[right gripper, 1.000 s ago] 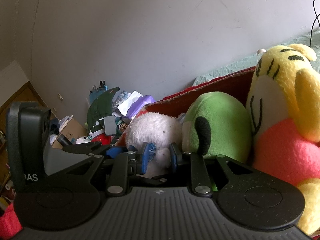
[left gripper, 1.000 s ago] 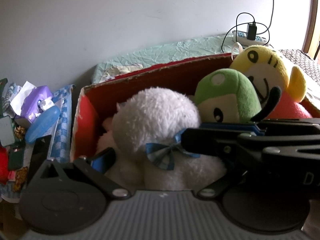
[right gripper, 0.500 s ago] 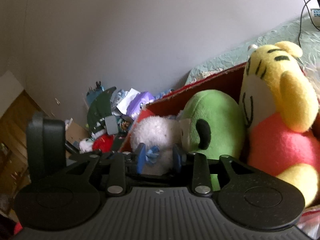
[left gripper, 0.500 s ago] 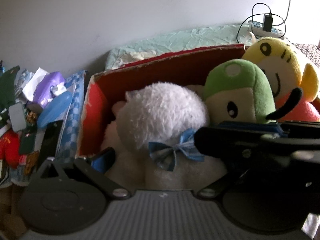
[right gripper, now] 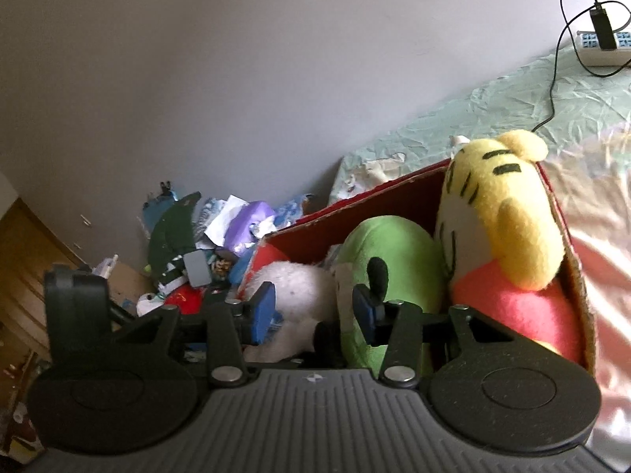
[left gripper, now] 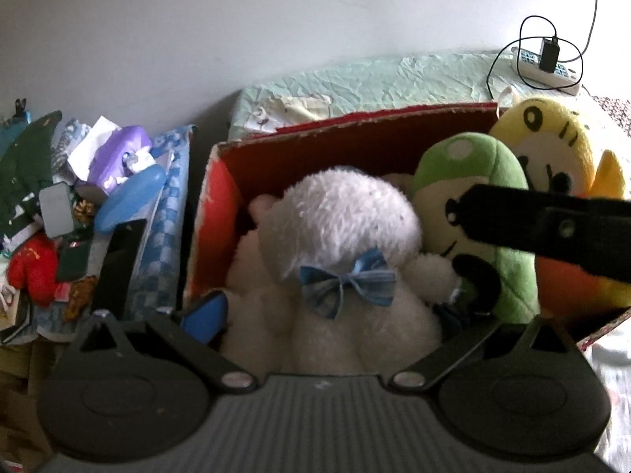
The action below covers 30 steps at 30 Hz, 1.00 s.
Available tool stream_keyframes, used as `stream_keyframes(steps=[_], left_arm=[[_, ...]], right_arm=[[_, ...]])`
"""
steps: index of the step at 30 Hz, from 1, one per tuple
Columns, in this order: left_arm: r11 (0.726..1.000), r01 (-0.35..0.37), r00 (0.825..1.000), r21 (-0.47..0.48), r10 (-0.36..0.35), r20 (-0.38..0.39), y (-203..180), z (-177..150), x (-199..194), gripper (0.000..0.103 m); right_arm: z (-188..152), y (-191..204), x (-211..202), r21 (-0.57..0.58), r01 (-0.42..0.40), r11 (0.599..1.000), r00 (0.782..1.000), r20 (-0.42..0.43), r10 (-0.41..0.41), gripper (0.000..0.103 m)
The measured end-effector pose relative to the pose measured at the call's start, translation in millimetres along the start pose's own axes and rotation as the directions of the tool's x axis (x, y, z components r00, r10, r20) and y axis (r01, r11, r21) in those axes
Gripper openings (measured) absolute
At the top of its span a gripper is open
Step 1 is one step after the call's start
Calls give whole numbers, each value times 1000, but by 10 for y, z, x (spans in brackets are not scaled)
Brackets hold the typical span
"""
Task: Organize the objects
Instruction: 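Open the right gripper and release the pink bunny in the box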
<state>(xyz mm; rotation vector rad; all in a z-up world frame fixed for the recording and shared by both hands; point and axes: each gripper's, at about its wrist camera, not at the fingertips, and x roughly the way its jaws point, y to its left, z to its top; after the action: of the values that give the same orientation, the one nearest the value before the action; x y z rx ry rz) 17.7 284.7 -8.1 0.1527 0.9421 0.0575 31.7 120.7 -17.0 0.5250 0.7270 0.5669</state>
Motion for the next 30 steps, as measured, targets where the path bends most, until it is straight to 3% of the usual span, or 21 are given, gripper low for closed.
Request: stream_keyframes(steps=[8,18,24,30], left_arm=[[1000,-25,1000,4,25,5,45,58,-105,102],[999,0,1000,-38,0,-5,155,91,-174,102],[997,26,1000,-72,-26,5,196,96,-193,102],[998,2,1000,-57,-1,22,156,106,-219,102]], right_arm=[[12,12,-79,10,74,997,997,-31,-74,45],[18,77,-83,-18,119,993,992,-49,-120,45],[-5,152,-121,-52,132,990,990,-37,-134,46],[5,139,-129,-79,176,981,984,-16,-177,49]])
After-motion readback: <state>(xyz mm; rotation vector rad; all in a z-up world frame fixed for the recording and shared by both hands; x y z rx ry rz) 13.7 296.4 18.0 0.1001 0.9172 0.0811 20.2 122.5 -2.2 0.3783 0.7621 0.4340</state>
